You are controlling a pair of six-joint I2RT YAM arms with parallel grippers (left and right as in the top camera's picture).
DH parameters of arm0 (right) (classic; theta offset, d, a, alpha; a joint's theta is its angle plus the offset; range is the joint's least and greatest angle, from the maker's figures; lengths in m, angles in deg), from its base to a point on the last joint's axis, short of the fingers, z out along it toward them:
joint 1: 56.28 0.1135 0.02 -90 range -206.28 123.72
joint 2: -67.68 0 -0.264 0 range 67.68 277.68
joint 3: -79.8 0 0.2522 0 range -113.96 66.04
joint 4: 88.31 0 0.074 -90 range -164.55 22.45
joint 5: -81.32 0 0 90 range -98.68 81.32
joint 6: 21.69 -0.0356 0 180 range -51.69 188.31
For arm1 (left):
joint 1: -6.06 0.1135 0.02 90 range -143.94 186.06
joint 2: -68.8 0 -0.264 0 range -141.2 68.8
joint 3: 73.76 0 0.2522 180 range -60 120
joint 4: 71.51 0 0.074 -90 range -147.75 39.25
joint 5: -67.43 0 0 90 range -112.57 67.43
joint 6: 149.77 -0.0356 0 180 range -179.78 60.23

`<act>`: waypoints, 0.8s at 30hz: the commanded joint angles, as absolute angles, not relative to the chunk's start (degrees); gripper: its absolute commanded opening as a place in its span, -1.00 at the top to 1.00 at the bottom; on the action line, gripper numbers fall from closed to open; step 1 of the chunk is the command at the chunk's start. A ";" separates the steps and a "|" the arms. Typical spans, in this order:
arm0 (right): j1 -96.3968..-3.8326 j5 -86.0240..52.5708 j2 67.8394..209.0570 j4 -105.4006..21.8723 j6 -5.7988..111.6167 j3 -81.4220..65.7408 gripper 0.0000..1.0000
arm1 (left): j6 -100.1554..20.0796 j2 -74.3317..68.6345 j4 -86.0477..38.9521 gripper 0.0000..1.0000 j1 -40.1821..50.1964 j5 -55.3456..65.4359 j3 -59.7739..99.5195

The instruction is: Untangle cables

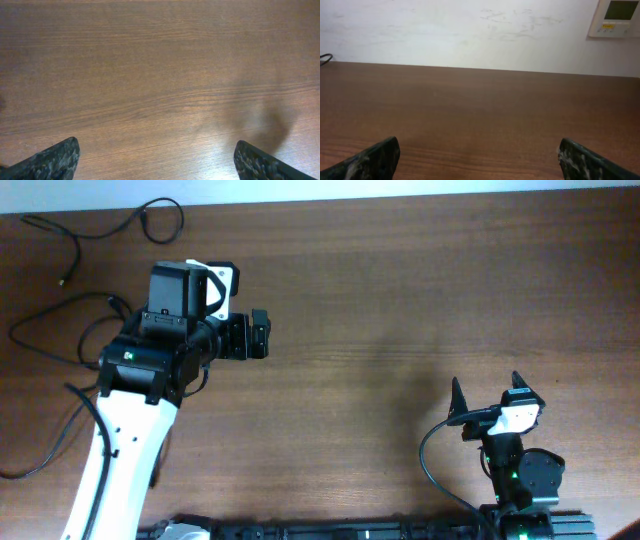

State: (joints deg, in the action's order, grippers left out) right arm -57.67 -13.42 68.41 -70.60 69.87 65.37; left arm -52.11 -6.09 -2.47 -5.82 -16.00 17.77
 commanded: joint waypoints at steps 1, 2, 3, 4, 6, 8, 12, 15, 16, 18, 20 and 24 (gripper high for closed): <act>-57.40 -13.13 67.86 -70.28 70.00 65.72 -0.97 | -53.03 -6.23 -2.51 -0.97 -5.91 -16.42 17.86; -57.40 -13.13 67.86 -70.28 70.00 65.72 -0.97 | -53.03 -6.23 -2.51 -0.98 -5.91 -16.42 17.86; -57.40 -13.13 67.86 -70.28 70.00 65.70 -0.97 | -53.01 -6.25 -2.51 -0.98 -5.91 -16.42 17.86; -57.40 -13.13 67.86 -70.28 70.00 65.72 -0.97 | -53.03 -6.23 -2.51 -0.98 -5.91 -16.42 17.86; -57.40 -13.13 67.86 -70.30 70.00 65.70 -0.97 | -53.01 -6.23 -2.36 -0.98 -5.91 -16.42 17.86; -57.40 -13.13 67.86 -70.28 70.00 65.72 -0.97 | -53.03 -6.23 -1.11 -0.97 -5.91 -16.46 17.86; -57.40 -13.13 67.86 -70.30 70.00 65.70 -0.97 | -53.03 -6.23 3.68 -0.97 -5.91 -16.42 17.71; -57.40 -13.13 67.86 -70.28 70.00 65.70 -0.97 | -53.03 -3.71 4.64 -0.98 -5.89 -18.98 14.17; -57.40 -13.13 67.86 -70.30 70.00 65.70 -0.97 | -53.03 -0.89 3.83 -0.97 -5.89 -21.29 9.93; -57.40 -13.13 67.86 -70.28 70.00 65.72 -0.97 | -53.03 5.64 0.62 -0.98 -5.47 -22.58 1.32; -57.40 -13.13 67.86 -70.28 70.00 65.70 -0.97 | -53.03 14.06 -1.26 -0.98 -4.27 -22.47 -7.16; -57.40 -13.13 67.86 -70.28 70.00 65.70 -0.97 | -53.05 38.14 -1.37 -0.97 0.23 -22.63 -20.45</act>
